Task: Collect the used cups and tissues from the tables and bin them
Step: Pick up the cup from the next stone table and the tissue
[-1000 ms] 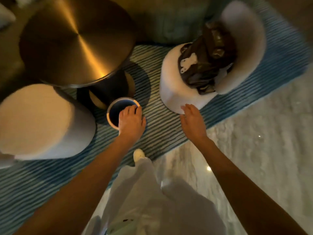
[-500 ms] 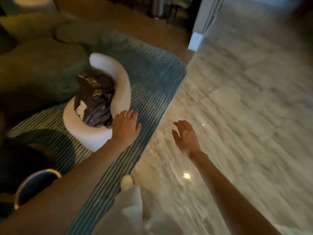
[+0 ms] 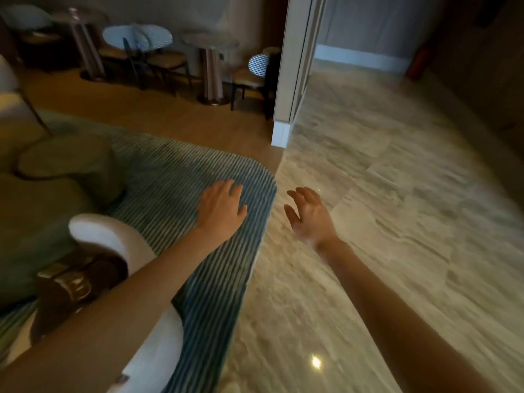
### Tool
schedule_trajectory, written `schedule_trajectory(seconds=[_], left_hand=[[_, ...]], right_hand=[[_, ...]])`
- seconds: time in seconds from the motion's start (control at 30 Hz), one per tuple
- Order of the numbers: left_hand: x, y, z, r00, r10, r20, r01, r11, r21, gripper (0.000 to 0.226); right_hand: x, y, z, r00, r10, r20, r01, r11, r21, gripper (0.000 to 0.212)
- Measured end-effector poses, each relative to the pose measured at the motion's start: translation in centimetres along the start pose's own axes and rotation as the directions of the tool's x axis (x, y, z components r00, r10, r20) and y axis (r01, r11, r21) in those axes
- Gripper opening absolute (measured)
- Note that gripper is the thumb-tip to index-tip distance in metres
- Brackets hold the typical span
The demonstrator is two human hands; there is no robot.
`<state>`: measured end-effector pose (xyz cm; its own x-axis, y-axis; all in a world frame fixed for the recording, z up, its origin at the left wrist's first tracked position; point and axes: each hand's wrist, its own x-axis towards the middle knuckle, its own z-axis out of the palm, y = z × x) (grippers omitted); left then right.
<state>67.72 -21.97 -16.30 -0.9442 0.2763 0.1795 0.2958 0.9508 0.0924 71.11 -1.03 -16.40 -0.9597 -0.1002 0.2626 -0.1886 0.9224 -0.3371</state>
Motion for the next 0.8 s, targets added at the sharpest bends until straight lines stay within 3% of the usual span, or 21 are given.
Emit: schedule_trajectory(seconds=[0.17,0.3,0.63,0.8], left_hand=[[11.8,-1.1,1.8,1.000,0.003,0.025,-0.003,1.000,-0.002,0.054],[21.4,-2.2,4.8,0.997,-0.078,0.025,0.079,0.997,-0.013,0.051],[44.9,-4.0,8.9,0.985,-0.172,0.017,0.172,0.985,0.030,0.051],[53.7,-6.9,11.4,0.968,-0.249,0.039,0.249,0.968,-0.005,0.050]], right_hand=[[9.9,4.5,1.1,0.999,0.053,-0.002,-0.053,0.999,0.004,0.044],[18.0,9.8,3.5,0.992,0.110,0.058,-0.109,0.994,-0.015,0.047],[44.4,20.1,6.0,0.997,-0.041,0.063,0.041,0.999,0.001,0.040],[54.9,22.7,9.6,0.981,-0.110,0.161,0.108,0.994,0.020,0.042]])
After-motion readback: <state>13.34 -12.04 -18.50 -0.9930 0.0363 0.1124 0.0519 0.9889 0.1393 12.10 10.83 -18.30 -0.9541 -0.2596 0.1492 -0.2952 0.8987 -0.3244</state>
